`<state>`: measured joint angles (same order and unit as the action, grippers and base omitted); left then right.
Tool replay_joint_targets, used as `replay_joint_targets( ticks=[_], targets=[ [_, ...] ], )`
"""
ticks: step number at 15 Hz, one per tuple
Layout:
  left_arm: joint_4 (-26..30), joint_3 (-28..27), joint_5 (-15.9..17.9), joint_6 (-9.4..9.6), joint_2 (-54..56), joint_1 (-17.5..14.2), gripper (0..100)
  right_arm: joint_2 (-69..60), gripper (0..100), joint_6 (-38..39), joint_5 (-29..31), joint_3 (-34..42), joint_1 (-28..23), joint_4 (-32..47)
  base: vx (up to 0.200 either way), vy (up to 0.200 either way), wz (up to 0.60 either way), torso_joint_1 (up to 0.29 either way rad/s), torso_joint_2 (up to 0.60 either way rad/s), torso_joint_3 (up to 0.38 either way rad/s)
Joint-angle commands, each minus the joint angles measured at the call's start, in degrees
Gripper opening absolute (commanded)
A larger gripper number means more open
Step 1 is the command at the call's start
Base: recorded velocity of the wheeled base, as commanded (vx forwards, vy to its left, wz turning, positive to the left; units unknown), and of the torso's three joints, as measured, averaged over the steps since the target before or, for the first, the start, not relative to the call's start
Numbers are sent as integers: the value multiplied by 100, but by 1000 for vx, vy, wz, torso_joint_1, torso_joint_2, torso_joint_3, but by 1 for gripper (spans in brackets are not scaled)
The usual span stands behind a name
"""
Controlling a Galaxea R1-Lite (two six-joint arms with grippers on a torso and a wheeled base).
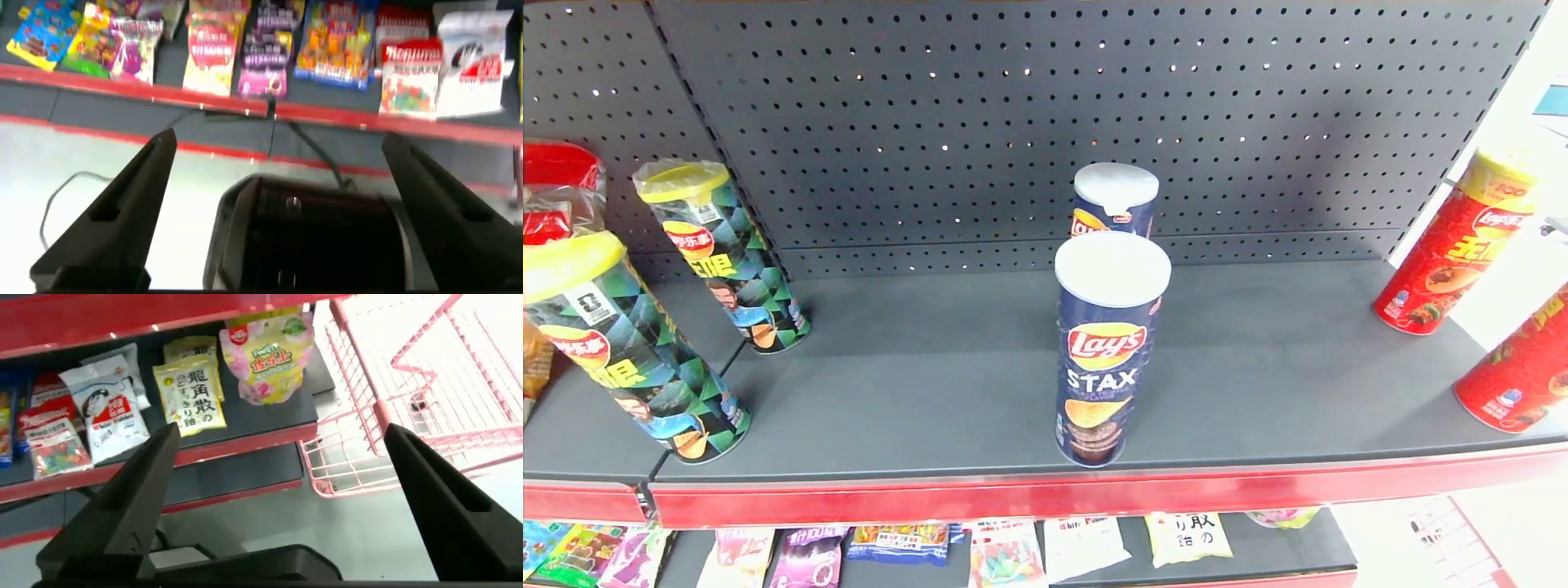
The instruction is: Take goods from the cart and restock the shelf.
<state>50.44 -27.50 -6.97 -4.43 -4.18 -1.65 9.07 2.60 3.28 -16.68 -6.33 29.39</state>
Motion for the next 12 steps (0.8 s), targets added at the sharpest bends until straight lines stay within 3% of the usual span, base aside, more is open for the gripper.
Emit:
replay_joint_targets(
  ticks=[1,2,4,6,7,8,9,10,12],
  targets=[
    [-334,342,12,3,348,112,100,-336,100,-5,-38,147,-132,-12,0,0,0,0,0,0],
    [-1168,790,29,21,418,156,100,-336,100,-84,-240,261,-132,-513,0,0,0,0,0,0],
    [-2337,1159,249,38,418,156,100,-336,100,-427,-882,683,-132,-1761,0,0,0,0,0,0],
    [-3823,1713,416,232,418,156,100,-336,100,-761,-1101,1597,-132,-3607,0,0,0,0,0,0],
    [-4166,1889,407,267,418,156,100,-336,100,-769,-1101,1668,-132,-3836,0,0,0,0,0,0],
    [-5299,2750,275,284,418,156,100,-336,100,-743,-1049,1659,-132,-3695,0,0,0,0,0,0],
    [-5220,2724,-85,91,418,147,100,-336,100,-638,-644,1668,-132,-3124,0,0,0,0,0,0],
    [-5097,2680,-208,-85,418,147,100,-336,100,-295,-179,1633,-141,-2825,0,0,0,0,0,0],
    [-5097,2689,-199,-94,418,147,100,-336,100,-233,-196,1659,-132,-2904,0,0,0,0,0,0]
  ],
)
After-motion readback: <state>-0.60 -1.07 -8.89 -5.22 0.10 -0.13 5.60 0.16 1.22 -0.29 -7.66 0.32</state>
